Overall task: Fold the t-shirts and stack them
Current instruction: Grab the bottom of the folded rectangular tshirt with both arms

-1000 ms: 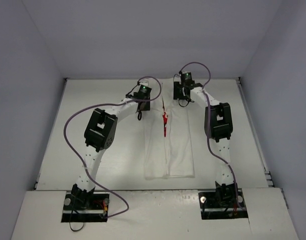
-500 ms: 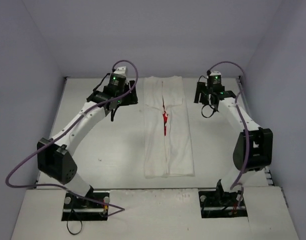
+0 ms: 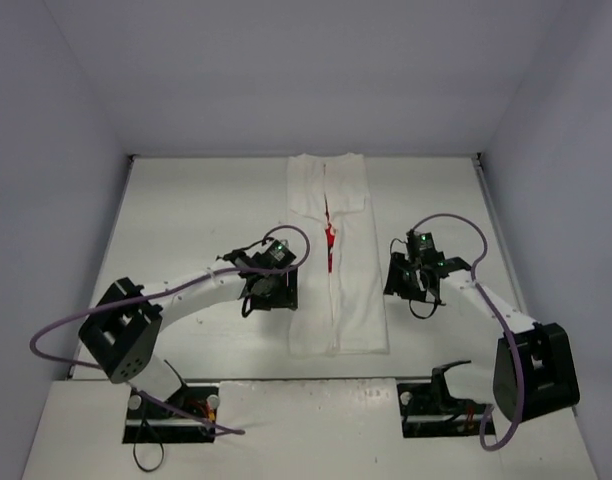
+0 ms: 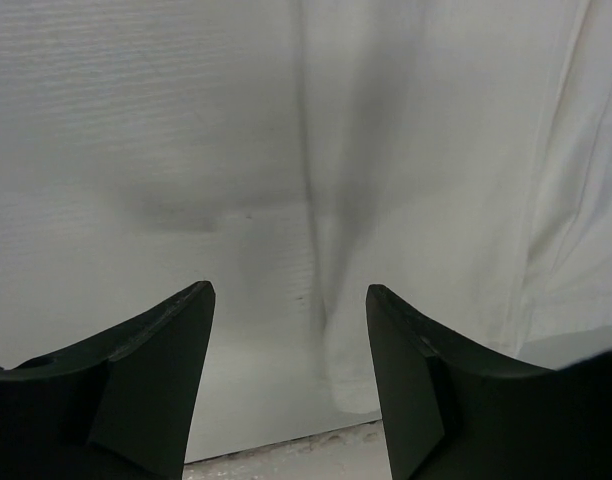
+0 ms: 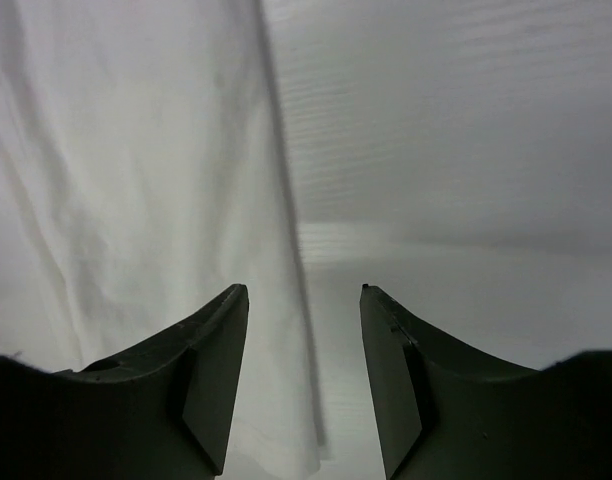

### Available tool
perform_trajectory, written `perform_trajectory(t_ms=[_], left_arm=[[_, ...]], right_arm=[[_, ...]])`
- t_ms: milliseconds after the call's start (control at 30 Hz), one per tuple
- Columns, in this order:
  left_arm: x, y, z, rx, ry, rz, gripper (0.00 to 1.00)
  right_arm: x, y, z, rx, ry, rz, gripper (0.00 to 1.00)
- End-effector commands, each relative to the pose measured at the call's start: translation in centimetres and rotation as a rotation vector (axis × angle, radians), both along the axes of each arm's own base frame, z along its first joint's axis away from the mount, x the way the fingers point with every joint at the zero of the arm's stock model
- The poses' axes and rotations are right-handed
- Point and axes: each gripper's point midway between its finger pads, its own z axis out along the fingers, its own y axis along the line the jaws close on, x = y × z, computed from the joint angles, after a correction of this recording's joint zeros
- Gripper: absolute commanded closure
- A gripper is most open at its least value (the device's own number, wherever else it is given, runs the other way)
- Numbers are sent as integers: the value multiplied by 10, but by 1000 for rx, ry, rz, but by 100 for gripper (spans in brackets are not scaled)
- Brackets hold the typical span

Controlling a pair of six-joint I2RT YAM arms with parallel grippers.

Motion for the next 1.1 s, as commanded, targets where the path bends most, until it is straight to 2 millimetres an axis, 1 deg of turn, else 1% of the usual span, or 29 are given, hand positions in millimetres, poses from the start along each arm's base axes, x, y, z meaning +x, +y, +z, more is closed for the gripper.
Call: perform_trajectory(t_ms=[0, 33, 133, 167, 233, 333, 367, 433, 467, 500, 533, 567, 633, 733, 767, 833, 933, 1000, 1067], left_arm=[[18, -33, 10, -76, -51, 19, 43], [21, -33, 8, -63, -56, 22, 44], [27, -30, -13, 4, -25, 32, 47], [30, -29, -14, 20, -25, 37, 48], [38, -18, -28, 105, -32, 61, 53], [48, -9, -38, 148, -32, 87, 56], [55, -8, -38, 160, -47, 91, 56], [65, -6, -37, 182, -63, 82, 56], [70, -8, -33, 176, -73, 84, 56], [75, -5, -25, 184, -84, 77, 56], [77, -4, -20, 185, -93, 73, 56], [79, -2, -9, 186, -112, 68, 55], [85, 8, 11, 201, -166, 55, 53], [85, 31, 17, 174, -141, 61, 49], [78, 31, 17, 153, -116, 49, 48], [64, 30, 25, 120, -108, 27, 45], [36, 16, 35, 33, -81, 15, 44], [10, 4, 31, -29, -10, -2, 44], [-15, -2, 23, -36, 33, -28, 44]], right_arm=[[4, 32, 10, 53, -32, 34, 54], [3, 33, 9, 44, -30, 35, 53], [-1, 30, 4, 26, -24, 24, 53], [-2, 30, 4, 24, -24, 23, 53], [-5, 27, 0, 11, -22, 25, 53], [-9, 23, -6, -13, -7, 33, 53], [-12, 22, -11, -19, 8, 38, 53], [-20, 23, -18, -11, 34, 38, 52], [-21, 24, -18, -8, 33, 38, 52], [-28, 27, -20, 4, 43, 38, 50], [-30, 27, -21, 3, 40, 35, 49], [-34, 28, -21, 6, 36, 35, 48], [-40, 28, -23, 6, 35, 12, 46], [-49, 33, -24, 1, 20, -6, 43], [-52, 37, -24, 13, 26, -15, 43], [-55, 36, -27, -2, 20, -34, 43], [-63, 38, -28, 5, 34, -42, 42], [-73, 40, -27, -4, 45, -57, 42], [-80, 34, -27, -44, 44, -76, 40]])
